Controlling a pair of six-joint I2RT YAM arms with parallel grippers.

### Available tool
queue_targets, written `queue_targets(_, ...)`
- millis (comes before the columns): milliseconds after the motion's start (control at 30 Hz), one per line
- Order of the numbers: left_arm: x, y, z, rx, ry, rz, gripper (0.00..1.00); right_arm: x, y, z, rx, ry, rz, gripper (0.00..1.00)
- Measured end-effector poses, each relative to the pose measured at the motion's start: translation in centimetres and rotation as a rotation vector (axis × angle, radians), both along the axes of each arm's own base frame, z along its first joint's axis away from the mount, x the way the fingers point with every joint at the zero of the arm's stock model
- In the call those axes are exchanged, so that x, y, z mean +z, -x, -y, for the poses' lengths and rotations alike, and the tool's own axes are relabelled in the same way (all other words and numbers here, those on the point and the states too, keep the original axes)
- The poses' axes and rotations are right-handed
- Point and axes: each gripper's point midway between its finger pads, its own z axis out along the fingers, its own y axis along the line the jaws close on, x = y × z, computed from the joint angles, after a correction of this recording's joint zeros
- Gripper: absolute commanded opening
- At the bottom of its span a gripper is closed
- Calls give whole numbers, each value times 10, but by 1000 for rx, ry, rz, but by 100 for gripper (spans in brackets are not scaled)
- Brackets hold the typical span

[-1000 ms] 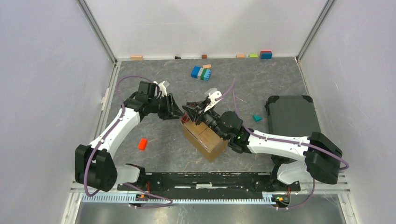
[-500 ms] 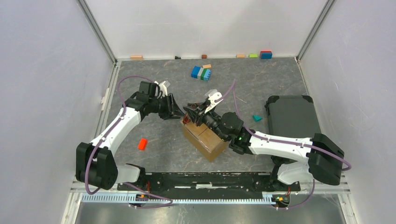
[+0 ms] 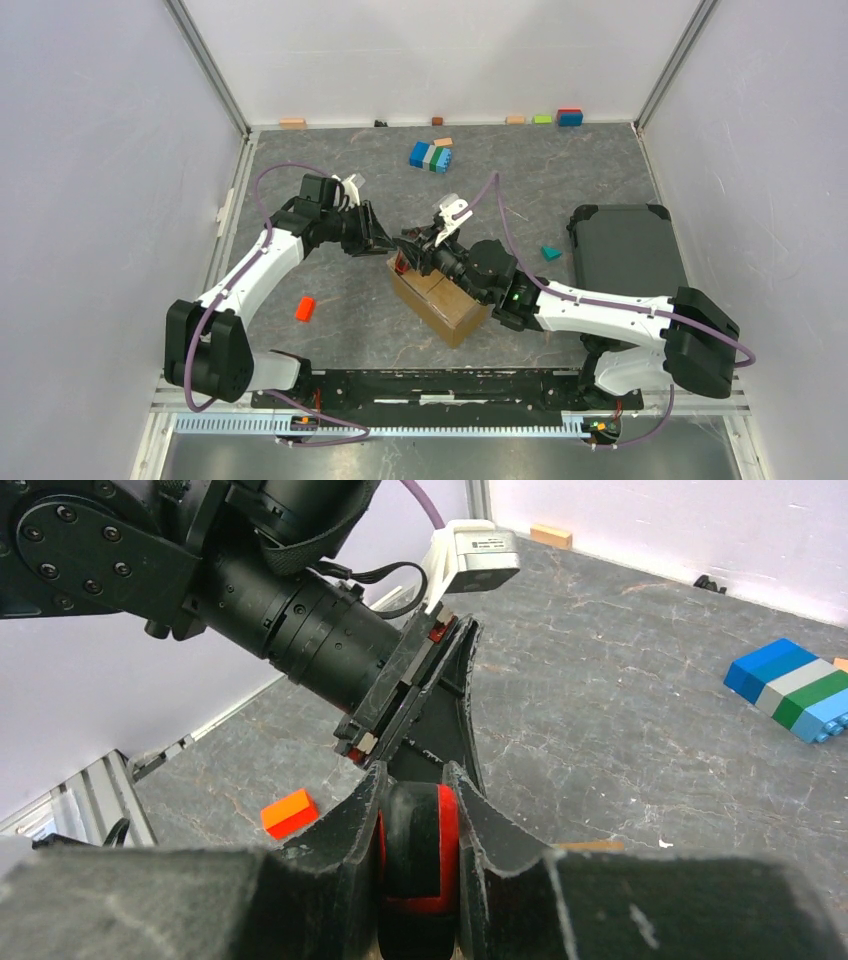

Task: Unpack the express box
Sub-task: Cut the express box at the center of the board.

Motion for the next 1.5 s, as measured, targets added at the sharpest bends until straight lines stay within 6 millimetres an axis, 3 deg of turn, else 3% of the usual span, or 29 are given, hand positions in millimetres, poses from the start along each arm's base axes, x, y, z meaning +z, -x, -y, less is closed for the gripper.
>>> queue_targets(333,-4,-4,0,19,-6,-8,40,-4,5,-3,21,52,-68,0)
queue_targets(533,-5,-1,-2,21,-11,-17,50,-5,3,2,-2,57,-74,0)
queue_targets(767,23,11,-4,13,17,49,54,-4,3,2,-11,55,-69,0)
queue_targets(900,24,17,-1,-5,39,48,47,-4,3,2,-11,55,-68,0)
queue_targets(1100,-4,27,2,-31,55,-33,35,-4,3,2,-11,58,-64,0)
queue_targets(1233,-12,27,5,-42,71,-46,31,-4,3,3,-11,60,-62,0)
queue_targets(1400,-14,23,6,-43,76,-45,49,-4,3,3,-12,65,-63,0)
queue_targets(1500,-13,19,0,-17,69,-36,52,-4,3,4,-15,67,-63,0)
